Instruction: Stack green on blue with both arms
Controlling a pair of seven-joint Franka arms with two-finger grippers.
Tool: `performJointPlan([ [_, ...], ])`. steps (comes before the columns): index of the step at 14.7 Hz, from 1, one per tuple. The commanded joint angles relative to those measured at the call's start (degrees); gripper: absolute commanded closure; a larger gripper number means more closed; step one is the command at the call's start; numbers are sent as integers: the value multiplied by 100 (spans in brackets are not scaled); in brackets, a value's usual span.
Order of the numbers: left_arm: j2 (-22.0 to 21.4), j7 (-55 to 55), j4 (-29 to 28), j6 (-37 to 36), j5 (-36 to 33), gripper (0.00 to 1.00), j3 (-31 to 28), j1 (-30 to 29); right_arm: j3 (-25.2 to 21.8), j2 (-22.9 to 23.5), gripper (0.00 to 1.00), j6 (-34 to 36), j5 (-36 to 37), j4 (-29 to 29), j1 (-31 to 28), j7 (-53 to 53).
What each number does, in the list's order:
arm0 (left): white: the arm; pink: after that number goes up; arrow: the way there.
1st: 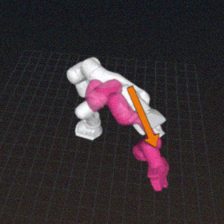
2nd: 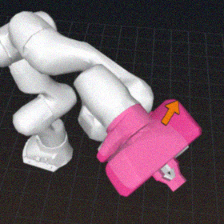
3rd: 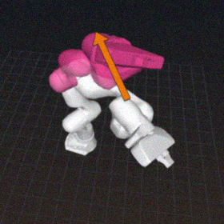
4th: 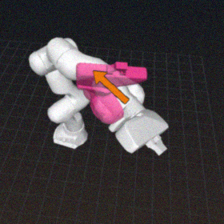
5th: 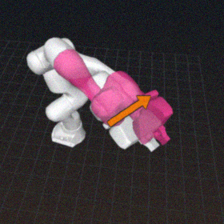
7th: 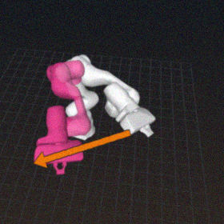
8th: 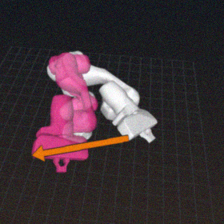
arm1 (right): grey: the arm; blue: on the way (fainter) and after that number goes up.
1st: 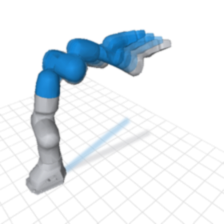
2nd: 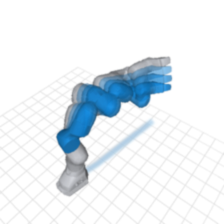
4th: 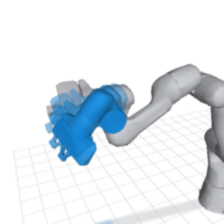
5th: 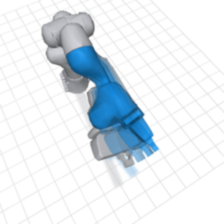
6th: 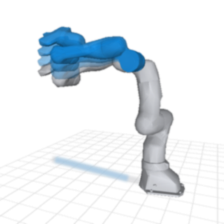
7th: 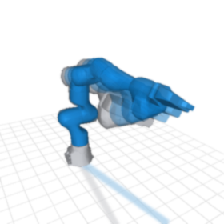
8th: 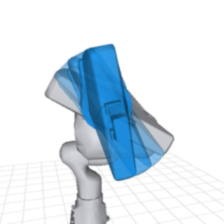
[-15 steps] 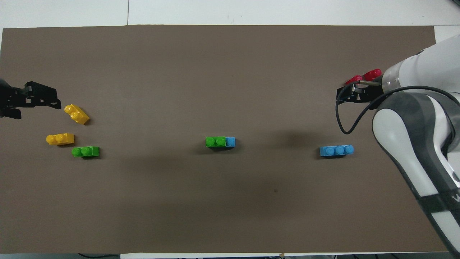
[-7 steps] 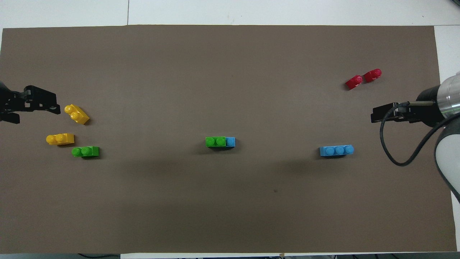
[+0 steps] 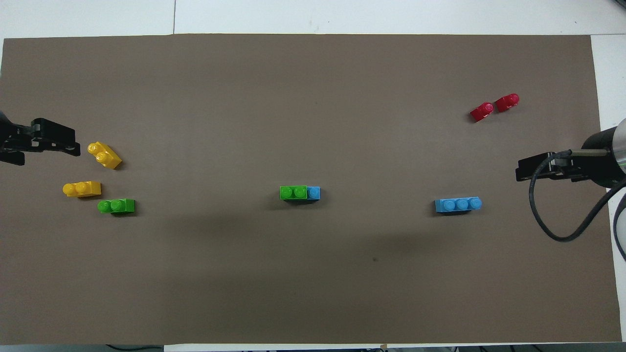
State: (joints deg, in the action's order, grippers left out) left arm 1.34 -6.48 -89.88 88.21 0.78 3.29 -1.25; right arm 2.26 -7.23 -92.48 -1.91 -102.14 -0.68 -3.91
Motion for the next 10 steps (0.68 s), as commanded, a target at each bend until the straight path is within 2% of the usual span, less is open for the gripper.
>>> performJointPlan([
  [1,77,129,164,-24,-52,0,40,-69,47,221,0,185,217,378,7,-198],
  [10,60,155,119,47,-25,0,40,-86,20,345,0,256,262,616,-169,-136],
])
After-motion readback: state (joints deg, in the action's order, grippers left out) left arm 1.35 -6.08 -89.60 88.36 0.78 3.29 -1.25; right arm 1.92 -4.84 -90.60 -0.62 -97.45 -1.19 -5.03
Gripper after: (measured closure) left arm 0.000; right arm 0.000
